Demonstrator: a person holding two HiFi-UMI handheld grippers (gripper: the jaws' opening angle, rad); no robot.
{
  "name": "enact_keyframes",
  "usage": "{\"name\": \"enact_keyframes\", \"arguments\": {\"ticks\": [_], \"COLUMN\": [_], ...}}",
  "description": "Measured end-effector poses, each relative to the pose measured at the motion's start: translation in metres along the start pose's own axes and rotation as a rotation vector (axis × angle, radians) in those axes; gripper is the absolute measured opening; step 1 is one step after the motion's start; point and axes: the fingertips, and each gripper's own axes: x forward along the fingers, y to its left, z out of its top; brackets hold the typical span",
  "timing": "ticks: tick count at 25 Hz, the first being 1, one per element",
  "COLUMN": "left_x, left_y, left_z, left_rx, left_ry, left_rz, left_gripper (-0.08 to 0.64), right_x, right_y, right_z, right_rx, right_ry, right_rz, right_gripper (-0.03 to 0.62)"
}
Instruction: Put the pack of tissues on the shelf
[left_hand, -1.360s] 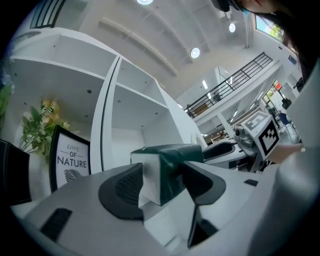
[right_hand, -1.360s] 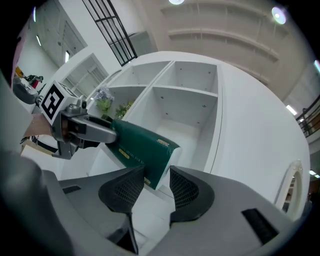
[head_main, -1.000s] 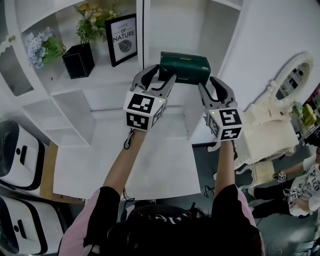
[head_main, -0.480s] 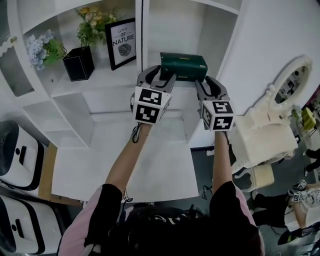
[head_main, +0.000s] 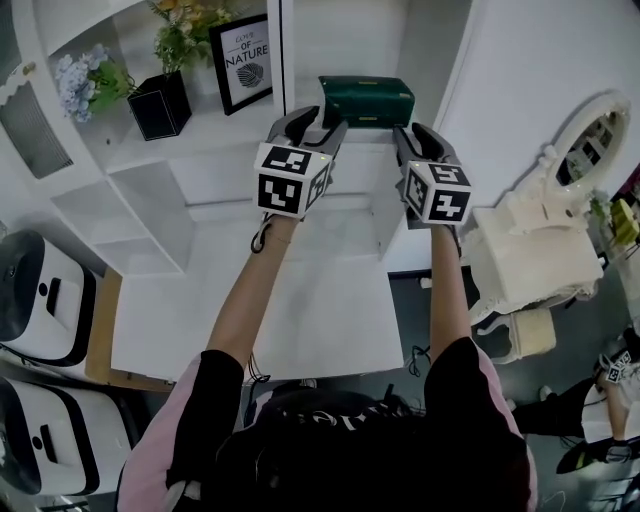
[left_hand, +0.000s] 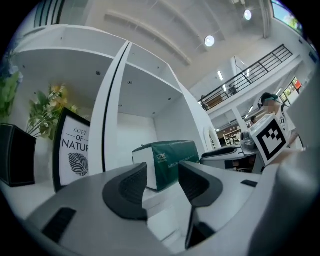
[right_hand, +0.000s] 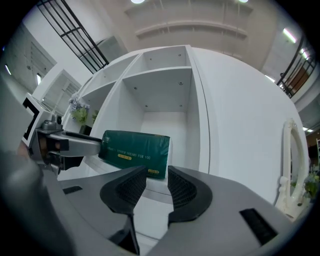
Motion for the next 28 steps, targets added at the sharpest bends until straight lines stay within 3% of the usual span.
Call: {"name": "enact_keyframes", "arguments": {"ticks": [8,14,28], "left_x": [-0.043,-0.085,-0.187], "left_y": [-0.019,-0.043,-0.100], "left_z": [-0.003,-0.028,-0.137], "left_rx": [-0.019,-0.062,-0.155], "left_ry": [-0.036,-0.032,0.135], "left_rz": [-0.067,-0.120,-0.157], "left_gripper": [0.202,0.201,0.196], "right_x": [-0.036,-0.073,-0.145], "right_y": [0.032,0.063,0.136], "right_z": [-0.013,-0.042,-0.140], "right_rx": [0.010,0.034,0.136], "right_ry": [-0.008,0.015,0.146], "right_rz": [0.091,0.153,0.304], "right_gripper": [0.160,0.160,0.160]}}
